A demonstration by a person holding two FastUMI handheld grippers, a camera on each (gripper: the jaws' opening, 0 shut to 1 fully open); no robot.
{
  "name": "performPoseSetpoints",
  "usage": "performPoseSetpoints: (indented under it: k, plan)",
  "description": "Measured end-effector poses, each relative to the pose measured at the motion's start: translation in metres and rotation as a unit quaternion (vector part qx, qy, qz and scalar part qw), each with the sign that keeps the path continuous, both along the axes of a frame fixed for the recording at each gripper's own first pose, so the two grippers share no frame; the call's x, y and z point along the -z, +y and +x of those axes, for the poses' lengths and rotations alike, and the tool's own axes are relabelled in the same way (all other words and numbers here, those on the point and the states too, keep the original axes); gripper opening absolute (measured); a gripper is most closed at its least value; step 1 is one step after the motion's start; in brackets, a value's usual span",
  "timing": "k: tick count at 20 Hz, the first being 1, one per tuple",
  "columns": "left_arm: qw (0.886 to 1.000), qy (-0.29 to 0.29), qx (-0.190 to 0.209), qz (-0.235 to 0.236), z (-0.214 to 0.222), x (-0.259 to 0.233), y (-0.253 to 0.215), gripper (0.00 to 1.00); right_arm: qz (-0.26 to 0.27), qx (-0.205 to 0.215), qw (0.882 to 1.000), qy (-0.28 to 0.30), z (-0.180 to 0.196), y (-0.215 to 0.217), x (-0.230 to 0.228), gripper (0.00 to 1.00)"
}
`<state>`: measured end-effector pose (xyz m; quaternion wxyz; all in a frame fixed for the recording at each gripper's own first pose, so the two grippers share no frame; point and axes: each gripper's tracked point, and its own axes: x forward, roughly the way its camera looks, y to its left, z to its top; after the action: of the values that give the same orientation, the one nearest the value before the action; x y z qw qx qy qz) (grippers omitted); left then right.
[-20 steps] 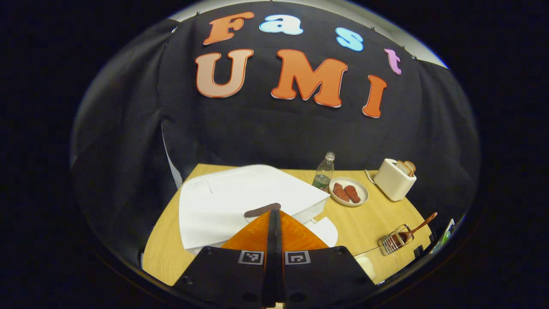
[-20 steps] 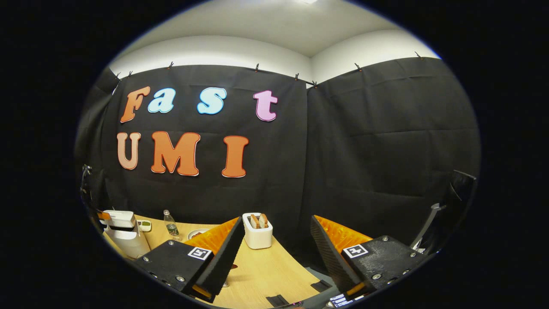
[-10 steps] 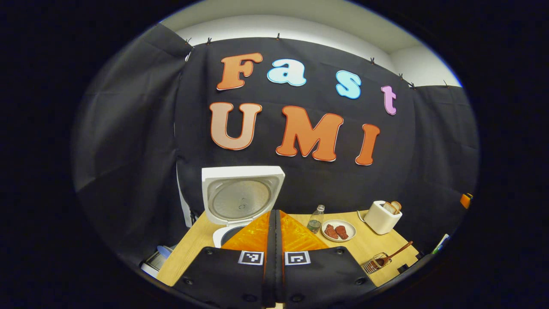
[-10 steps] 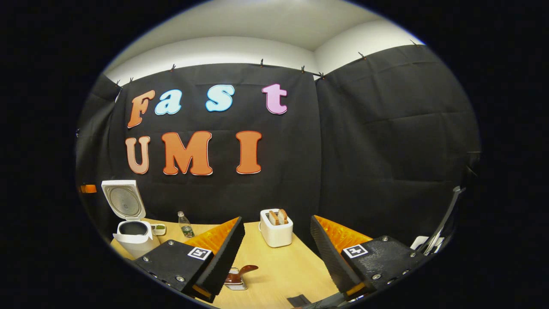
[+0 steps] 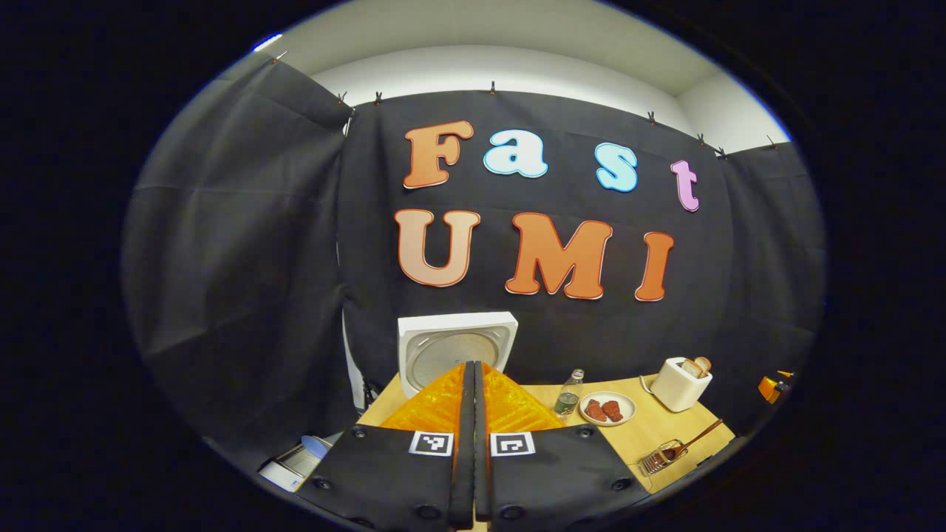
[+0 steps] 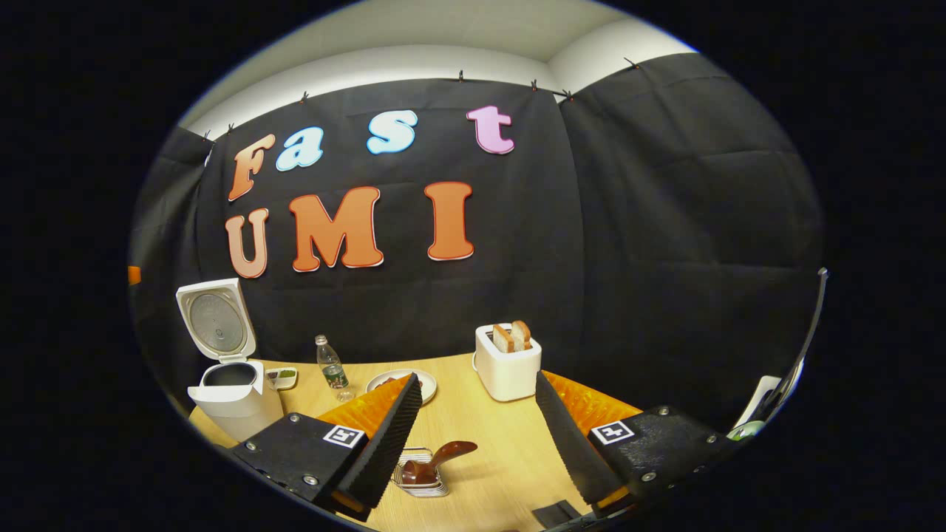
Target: Close the left gripper, press the button to open the rice cooker; take a wooden spoon from the chopstick holder with the right hand, scoop a spoonful of rice and pour it into the rice cooker, then put the wooden spoon back into the chopstick holder.
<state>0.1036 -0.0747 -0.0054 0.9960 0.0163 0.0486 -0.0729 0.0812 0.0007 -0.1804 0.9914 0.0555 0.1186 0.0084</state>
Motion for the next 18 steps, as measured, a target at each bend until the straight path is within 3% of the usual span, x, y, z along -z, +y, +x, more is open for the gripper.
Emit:
performPoseSetpoints:
  k: [9,11,14,17,18]
  plan:
    - [0.999,-0.018,-0.03,0.006,-0.02,-0.018,0.028,0.05,0.054,-0.019,0.995,0.087,0.021,0.024,0.093,0.94]
    - [0.999,-0.021,-0.036,0.012,-0.024,-0.018,0.032,0.33,0.064,-0.024,0.993,0.098,0.021,0.03,0.103,0.94]
    - [0.999,-0.024,-0.028,-0.001,-0.027,-0.022,0.028,0.3,0.071,-0.026,0.99,0.118,0.025,0.033,0.119,0.95]
    - [0.999,-0.02,-0.024,0.007,-0.03,-0.016,0.033,1.0,0.09,-0.03,0.986,0.138,0.025,0.038,0.133,0.95]
    - [0.999,-0.02,-0.029,0.011,-0.03,-0.016,0.035,0.98,0.097,-0.031,0.985,0.142,0.026,0.04,0.136,0.95]
